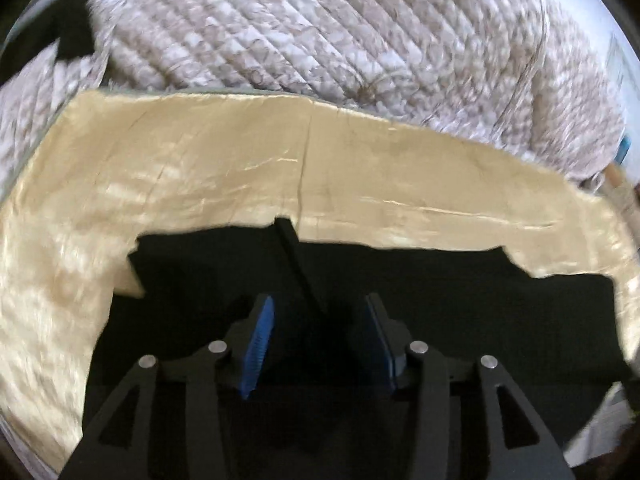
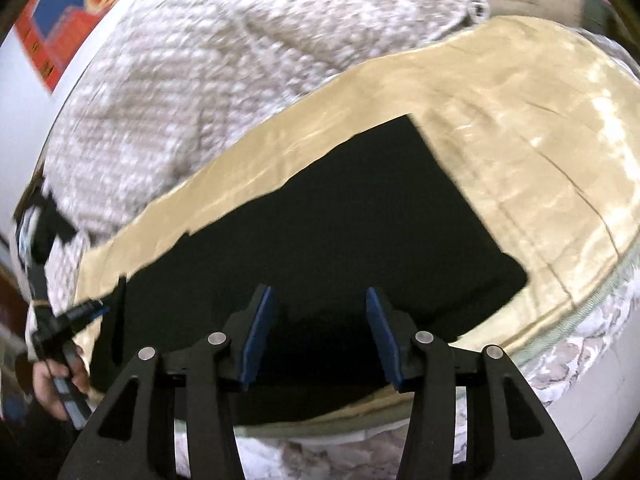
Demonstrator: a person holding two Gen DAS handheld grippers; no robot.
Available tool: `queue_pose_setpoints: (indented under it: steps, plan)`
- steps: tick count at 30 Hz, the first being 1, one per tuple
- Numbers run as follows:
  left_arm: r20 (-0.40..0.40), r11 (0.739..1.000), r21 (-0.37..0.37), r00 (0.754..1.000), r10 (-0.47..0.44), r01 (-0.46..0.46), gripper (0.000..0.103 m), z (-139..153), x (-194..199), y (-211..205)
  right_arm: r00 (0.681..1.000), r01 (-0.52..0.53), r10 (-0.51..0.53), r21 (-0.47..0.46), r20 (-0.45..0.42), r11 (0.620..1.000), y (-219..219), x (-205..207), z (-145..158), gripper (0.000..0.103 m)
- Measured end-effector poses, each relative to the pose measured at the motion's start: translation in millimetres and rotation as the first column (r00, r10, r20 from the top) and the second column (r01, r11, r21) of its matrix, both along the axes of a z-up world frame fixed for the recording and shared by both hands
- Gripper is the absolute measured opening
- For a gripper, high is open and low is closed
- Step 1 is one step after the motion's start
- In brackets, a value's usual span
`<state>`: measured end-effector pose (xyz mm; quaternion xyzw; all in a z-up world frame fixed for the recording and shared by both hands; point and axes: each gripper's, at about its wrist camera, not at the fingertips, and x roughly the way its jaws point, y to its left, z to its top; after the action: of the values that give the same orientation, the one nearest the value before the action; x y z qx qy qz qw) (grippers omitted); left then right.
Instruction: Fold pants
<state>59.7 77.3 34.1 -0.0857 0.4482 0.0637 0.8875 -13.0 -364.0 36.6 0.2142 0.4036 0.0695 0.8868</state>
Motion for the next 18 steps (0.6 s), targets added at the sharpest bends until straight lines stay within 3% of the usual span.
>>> queue_pose_setpoints:
  steps: [1, 3, 6, 10, 12, 15, 18]
  plan:
    - [-0.01, 1.0, 0.02, 1.0, 0.016, -0.016, 0.046, -3.6, 5.8, -0.3, 1.0, 0.02, -0.02, 0.013, 0.002, 1.0, -4.3, 0.3, 0.4, 0.049]
    - [-0.025, 0.999, 0.024, 0.999, 0.04, -0.04, 0.005, -10.3, 13.5, 4.0, 0.999, 0.051, -0.052, 0.041, 0.012, 0.998, -12.8, -4.1, 0.1, 0.049]
    - [-0.003, 0.998, -0.029, 0.998, 0.058, -0.058, 0.004, -11.3, 9.8, 13.1, 0.998, 0.062, -0.063, 0.066, 0.008, 0.996, -18.6, -4.8, -0.8, 0.049]
    - [0.147, 0.993, -0.072, 0.984, 0.102, -0.093, 0.004, 22.5, -35.0, 33.4, 0.995, 0.096, -0.098, 0.073, 0.023, 0.993, -18.1, -15.9, 4.5, 0.049]
    - [0.187, 0.987, -0.097, 0.972, 0.141, -0.125, 0.004, 33.0, -64.7, 50.3, 0.991, 0.129, -0.131, 0.069, 0.023, 0.989, -20.0, -22.3, 3.5, 0.049]
    - [0.194, 0.974, -0.123, 0.958, 0.211, -0.189, 0.004, 31.1, -101.7, 73.9, 0.989, 0.147, -0.147, 0.103, -0.001, 0.984, -23.5, -24.1, -2.9, 0.049]
    - [0.137, 0.959, -0.161, 0.957, 0.256, -0.233, 0.004, 9.3, -125.1, 93.2, 0.989, 0.15, -0.148, 0.109, -0.022, 0.983, -22.5, -20.6, -7.3, 0.049]
